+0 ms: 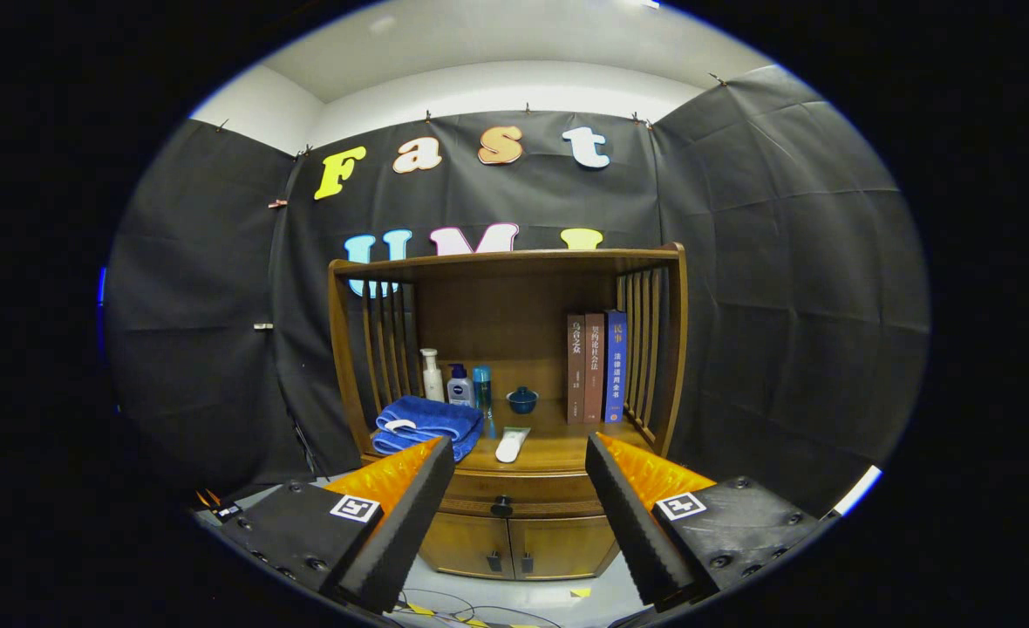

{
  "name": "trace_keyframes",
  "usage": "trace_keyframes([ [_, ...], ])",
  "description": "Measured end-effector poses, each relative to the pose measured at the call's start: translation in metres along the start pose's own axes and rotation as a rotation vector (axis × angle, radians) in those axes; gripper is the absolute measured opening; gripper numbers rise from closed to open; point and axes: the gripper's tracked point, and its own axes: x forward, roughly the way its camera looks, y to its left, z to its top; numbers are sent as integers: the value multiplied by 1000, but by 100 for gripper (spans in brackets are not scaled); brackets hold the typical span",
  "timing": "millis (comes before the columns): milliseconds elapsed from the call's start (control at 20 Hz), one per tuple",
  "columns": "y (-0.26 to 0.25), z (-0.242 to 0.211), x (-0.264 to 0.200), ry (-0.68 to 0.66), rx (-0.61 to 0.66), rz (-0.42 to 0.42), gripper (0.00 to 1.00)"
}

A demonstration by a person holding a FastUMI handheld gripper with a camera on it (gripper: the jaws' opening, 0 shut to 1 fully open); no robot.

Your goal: Pull open the drawer, take out the items inside it, and place them on the countertop above the cabinet.

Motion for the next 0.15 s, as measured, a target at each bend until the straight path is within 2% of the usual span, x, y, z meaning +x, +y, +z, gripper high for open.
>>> trace_keyframes([
  [150, 2, 3, -1, -3, -3, 1, 99],
])
